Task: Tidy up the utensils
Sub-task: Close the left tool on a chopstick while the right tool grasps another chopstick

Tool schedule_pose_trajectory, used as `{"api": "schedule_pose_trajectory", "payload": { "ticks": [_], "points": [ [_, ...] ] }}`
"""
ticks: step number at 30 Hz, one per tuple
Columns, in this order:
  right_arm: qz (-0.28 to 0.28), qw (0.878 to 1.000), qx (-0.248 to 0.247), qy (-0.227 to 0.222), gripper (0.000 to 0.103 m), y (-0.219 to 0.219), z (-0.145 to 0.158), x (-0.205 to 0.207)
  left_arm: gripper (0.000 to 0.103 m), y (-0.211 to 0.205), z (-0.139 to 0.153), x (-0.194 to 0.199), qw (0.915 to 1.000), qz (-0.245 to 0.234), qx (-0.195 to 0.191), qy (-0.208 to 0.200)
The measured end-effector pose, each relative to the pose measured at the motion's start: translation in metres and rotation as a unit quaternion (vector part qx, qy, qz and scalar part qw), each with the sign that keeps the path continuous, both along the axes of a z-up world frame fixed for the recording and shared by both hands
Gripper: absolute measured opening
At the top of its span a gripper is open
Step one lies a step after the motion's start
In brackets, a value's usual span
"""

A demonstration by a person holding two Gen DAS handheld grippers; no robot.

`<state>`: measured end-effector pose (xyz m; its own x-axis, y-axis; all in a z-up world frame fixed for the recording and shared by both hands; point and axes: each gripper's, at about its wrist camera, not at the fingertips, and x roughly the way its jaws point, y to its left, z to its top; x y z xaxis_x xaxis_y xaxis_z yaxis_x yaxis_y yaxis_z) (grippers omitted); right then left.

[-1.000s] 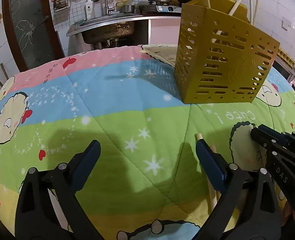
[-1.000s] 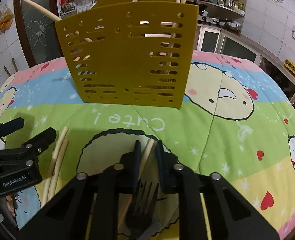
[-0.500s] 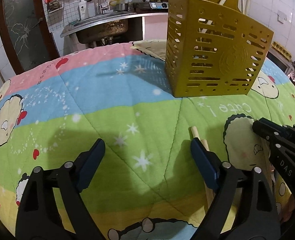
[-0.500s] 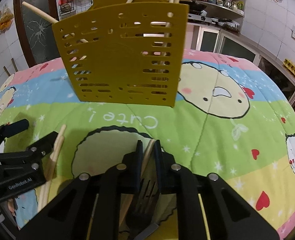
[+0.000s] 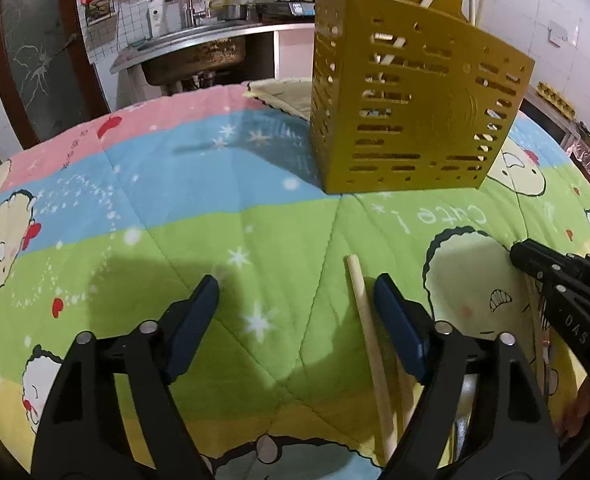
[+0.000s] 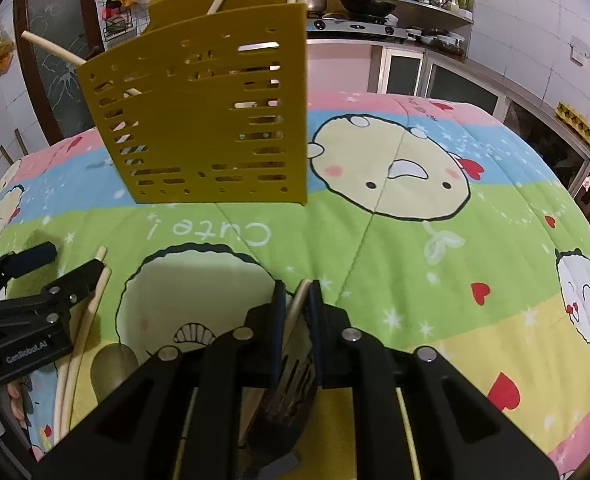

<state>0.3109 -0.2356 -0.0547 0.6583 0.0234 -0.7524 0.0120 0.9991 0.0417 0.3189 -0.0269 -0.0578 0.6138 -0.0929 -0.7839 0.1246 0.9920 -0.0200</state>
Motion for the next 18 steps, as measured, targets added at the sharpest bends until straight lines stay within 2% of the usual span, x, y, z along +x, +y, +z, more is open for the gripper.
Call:
{"api": "schedule_pose_trajectory", "payload": {
  "ticks": [4, 11, 14, 15, 18],
  "points": [
    [-0.002, 1.0, 0.001, 0.002, 0.012, -0.002, -0.002, 0.0, 0.071, -0.002, -0.002, -0.001, 1.0, -0.005, 0.0, 0.006],
    [-0.011, 1.0, 0.0, 0.012, 0.012, 0.002, -0.003, 0.009, 0.051, -0.016, -0.002, 0.006, 0.9997, -0.015, 0.009, 0.017],
    [-0.019, 1.0, 0.001, 0.021, 0.01, 0.003, -0.002, 0.013, 0.031, -0.02, 0.001, 0.009, 0.9995, -0.018, 0.009, 0.026],
    [-0.024, 0.999, 0.001, 0.025, 0.009, 0.004, -0.001, 0.015, 0.021, -0.021, 0.002, 0.01, 0.9993, -0.021, 0.008, 0.03],
    [-0.027, 0.999, -0.006, 0.034, 0.008, 0.008, 0.0, 0.018, 0.011, -0.025, 0.004, 0.012, 0.999, -0.025, 0.011, 0.036]
  ]
}}
